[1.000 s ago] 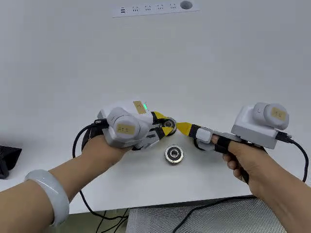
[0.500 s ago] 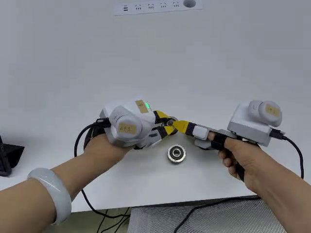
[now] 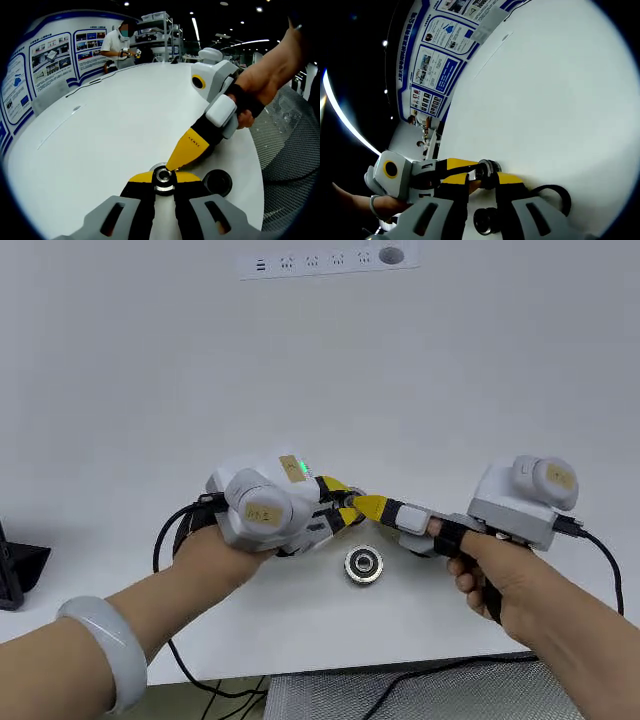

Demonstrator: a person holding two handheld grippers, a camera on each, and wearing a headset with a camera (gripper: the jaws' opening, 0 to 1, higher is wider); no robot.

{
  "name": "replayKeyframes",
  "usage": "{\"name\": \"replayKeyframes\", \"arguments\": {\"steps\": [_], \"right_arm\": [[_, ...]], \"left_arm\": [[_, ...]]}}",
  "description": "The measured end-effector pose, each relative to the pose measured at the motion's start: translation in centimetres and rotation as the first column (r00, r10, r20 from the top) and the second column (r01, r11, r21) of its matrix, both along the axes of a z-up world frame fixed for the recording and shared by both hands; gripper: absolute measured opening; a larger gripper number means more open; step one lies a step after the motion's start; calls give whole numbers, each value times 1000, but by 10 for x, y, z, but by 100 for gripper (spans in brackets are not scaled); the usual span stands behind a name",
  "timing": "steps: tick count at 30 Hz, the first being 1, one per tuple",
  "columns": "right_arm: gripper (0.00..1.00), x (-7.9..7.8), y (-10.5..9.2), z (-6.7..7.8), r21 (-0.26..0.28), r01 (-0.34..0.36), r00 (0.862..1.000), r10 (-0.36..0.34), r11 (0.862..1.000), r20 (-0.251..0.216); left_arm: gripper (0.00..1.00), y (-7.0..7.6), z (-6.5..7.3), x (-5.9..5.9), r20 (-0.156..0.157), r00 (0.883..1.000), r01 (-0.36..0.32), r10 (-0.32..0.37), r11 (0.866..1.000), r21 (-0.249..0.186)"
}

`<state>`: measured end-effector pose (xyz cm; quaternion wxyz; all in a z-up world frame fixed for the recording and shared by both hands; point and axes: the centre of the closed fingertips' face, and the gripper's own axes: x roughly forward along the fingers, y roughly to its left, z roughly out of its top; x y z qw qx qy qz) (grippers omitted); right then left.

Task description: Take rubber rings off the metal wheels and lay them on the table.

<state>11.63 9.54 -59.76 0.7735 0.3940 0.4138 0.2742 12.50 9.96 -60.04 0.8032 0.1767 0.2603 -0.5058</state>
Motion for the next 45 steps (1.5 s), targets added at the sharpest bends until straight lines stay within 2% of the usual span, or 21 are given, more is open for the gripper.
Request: {"name": "replayKeyframes", "arguments": {"steps": [4, 10, 18, 29, 45], "right_arm": [[21, 0, -1, 1, -4, 2, 1000, -2, 1000, 6], [10, 2, -8, -2, -24, -1, 1000, 2, 1000, 21], [4, 4, -10, -7, -57, -9, 1000, 10, 998, 26], [2, 5, -12, -9, -81, -13, 999, 16, 997, 37], [2, 3, -6, -2, -71, -21, 998, 25, 997, 50]], "left_arm": [[13, 0, 0, 0, 0, 1000, 0, 0, 1000, 1], [13, 0, 0, 0, 0, 1000, -1, 1, 1000, 0], [13, 0, -1, 0, -2, 1000, -3, 3, 1000, -1], [13, -1, -3, 1, -4, 1000, -5, 5, 1000, -2], [13, -1, -1, 0, -6, 1000, -5, 5, 1000, 0]]}}
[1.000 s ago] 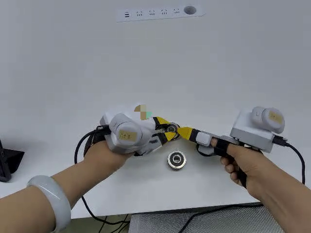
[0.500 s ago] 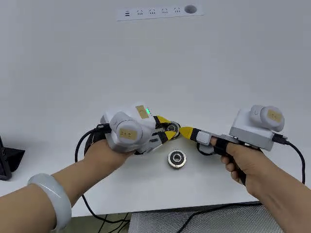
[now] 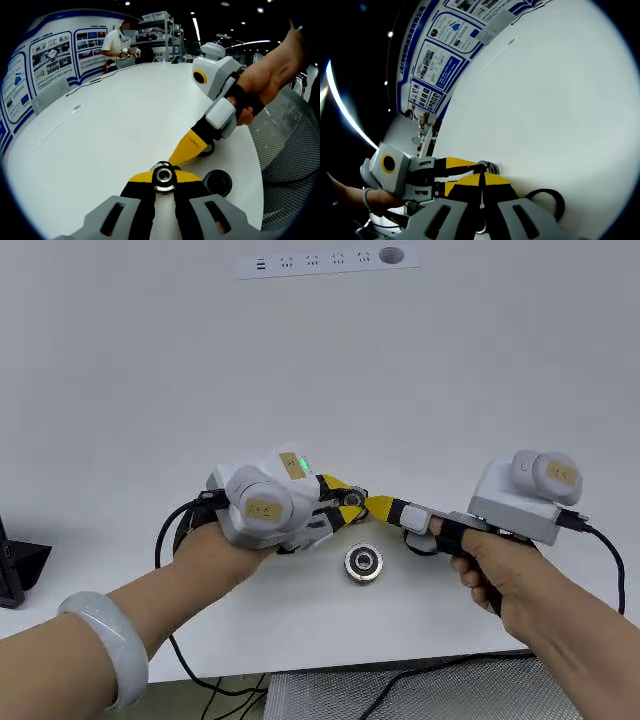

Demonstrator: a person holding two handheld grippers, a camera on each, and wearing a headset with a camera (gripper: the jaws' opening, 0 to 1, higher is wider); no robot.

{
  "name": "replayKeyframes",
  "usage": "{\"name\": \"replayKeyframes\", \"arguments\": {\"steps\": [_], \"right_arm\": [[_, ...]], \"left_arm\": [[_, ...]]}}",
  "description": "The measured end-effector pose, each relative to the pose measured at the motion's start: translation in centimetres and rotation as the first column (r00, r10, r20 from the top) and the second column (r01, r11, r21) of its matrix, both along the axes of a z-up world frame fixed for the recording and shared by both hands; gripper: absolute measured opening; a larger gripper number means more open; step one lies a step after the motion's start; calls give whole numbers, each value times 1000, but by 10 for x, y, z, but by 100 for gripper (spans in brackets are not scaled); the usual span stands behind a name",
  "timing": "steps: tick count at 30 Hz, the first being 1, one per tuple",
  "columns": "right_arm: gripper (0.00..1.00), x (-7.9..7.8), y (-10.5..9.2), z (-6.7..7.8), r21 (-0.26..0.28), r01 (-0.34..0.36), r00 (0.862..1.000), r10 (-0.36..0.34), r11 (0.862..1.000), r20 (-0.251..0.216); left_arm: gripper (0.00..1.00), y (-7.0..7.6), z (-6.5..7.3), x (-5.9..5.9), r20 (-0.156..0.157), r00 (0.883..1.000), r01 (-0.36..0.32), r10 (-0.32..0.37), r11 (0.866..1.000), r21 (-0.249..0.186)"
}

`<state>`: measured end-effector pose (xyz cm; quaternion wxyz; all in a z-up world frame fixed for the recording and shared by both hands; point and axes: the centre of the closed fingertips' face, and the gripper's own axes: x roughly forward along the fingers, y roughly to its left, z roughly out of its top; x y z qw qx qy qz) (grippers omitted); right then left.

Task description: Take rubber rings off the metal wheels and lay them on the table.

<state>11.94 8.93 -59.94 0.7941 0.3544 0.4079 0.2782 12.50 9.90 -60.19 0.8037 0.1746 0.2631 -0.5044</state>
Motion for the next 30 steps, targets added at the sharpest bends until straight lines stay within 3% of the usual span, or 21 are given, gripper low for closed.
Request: {"name": "replayKeyframes", "arguments": {"steps": [11, 17, 19, 21, 30], "right_arm": [[2, -2, 7, 8, 21, -20, 1000, 20, 1000, 14], [2, -5, 9, 13, 51, -30, 999, 29, 998, 21], [2, -3, 12, 20, 92, -24, 999, 21, 995, 34], [2, -2, 8, 15, 57, -16, 999, 14, 998, 29], [2, 2, 1, 6, 12, 11, 1000, -11, 1000, 1]], "left_arm": [[13, 0, 1, 0, 1, 1000, 0, 0, 1000, -3], [13, 0, 1, 0, 1, 1000, 1, -1, 1000, -3], [13, 0, 1, 0, 2, 1000, 2, -2, 1000, -2], [13, 0, 1, 0, 2, 1000, 3, -3, 1000, -1], [14, 0, 1, -1, 14, 1000, 13, -13, 1000, 6]]}}
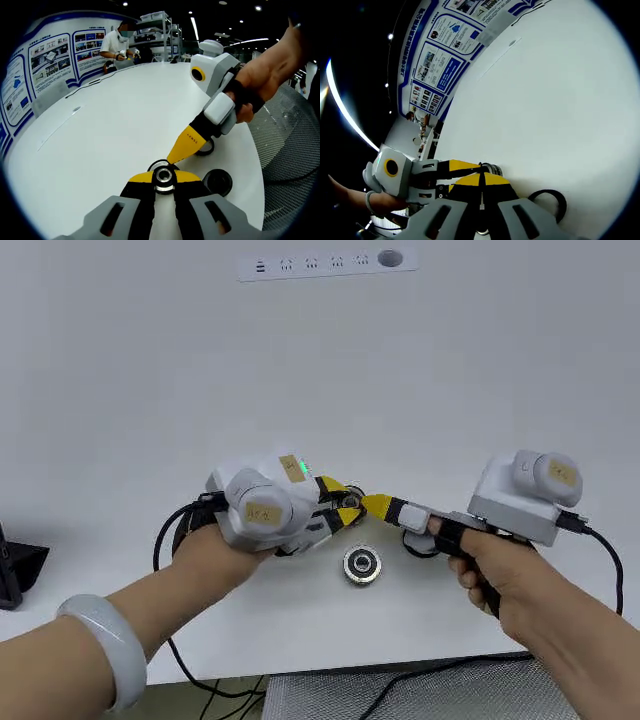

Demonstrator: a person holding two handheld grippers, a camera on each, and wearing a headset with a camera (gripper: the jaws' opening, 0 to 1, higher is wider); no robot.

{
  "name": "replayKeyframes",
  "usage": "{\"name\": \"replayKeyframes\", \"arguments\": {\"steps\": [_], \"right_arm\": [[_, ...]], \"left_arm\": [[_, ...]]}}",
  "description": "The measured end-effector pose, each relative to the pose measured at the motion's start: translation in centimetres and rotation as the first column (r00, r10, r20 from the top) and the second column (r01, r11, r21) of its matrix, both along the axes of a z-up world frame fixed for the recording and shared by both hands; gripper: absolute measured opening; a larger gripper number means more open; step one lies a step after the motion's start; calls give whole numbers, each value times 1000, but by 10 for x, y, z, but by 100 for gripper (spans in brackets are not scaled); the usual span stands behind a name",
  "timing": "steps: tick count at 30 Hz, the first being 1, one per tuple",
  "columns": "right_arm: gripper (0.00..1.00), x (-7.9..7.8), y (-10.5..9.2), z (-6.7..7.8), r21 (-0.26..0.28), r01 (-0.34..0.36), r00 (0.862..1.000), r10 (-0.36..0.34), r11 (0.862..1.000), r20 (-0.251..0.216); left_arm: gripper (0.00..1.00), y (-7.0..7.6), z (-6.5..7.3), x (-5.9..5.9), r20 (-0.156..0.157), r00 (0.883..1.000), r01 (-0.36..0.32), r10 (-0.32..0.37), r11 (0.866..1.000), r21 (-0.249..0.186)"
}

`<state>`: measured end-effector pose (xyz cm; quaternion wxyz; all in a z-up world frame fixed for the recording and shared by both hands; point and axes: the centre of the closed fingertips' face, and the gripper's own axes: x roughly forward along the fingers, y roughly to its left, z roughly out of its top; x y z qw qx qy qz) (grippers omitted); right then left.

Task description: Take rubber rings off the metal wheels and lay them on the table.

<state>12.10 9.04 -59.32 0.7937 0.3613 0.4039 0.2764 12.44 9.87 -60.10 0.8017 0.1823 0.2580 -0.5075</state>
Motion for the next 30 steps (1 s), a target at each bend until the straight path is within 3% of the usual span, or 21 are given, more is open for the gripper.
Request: {"name": "replayKeyframes", "arguments": {"steps": [18, 30], "right_arm": [[2, 0, -1, -3, -17, -5, 1000, 5, 1000, -6], [2, -4, 6, 7, 3, -16, 1000, 16, 1000, 4]], "left_arm": [[23, 1, 6, 0, 36, 999, 14, -13, 999, -32], [43, 10, 5, -1, 42, 999, -13, 15, 999, -36]]}}
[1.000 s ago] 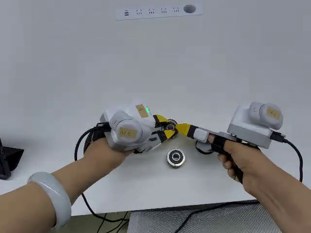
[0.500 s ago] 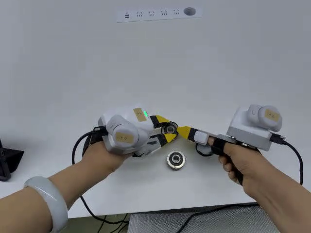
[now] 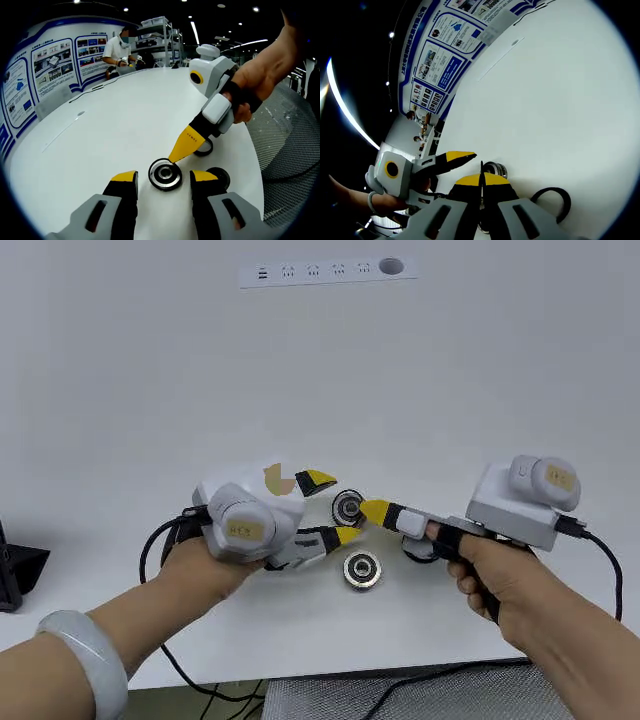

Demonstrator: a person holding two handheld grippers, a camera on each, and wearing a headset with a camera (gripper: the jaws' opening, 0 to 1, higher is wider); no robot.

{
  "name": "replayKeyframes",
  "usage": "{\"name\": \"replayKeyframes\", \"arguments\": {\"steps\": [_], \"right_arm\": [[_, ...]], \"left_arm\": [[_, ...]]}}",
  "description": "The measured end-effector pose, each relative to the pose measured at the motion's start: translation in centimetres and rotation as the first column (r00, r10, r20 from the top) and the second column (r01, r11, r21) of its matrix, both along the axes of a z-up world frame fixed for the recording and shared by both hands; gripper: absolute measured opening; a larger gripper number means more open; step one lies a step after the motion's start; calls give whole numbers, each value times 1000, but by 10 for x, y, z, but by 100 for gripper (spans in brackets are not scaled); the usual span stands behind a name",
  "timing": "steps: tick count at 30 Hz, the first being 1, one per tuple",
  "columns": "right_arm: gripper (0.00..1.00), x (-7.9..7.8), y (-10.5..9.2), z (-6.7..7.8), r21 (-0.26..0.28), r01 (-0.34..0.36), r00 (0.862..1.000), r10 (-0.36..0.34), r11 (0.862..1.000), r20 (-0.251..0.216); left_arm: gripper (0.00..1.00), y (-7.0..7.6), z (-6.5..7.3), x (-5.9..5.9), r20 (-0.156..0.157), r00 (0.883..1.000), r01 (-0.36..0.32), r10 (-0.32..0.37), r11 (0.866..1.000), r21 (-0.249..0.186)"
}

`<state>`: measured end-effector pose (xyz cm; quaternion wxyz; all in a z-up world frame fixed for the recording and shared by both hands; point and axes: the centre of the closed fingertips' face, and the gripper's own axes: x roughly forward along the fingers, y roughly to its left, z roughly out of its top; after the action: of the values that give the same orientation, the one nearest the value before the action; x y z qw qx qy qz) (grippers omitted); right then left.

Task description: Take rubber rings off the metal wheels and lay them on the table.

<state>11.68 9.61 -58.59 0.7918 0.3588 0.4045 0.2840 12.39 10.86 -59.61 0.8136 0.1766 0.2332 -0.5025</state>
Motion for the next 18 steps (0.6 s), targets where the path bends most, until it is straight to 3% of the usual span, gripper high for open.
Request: {"name": "replayKeyframes", "arguments": {"steps": [18], "right_arm": [[2, -16, -5, 15, 47, 14, 1000, -15, 999, 6]], "left_arm": [[55, 12, 1, -10, -34, 999, -29, 28, 999, -33]]}}
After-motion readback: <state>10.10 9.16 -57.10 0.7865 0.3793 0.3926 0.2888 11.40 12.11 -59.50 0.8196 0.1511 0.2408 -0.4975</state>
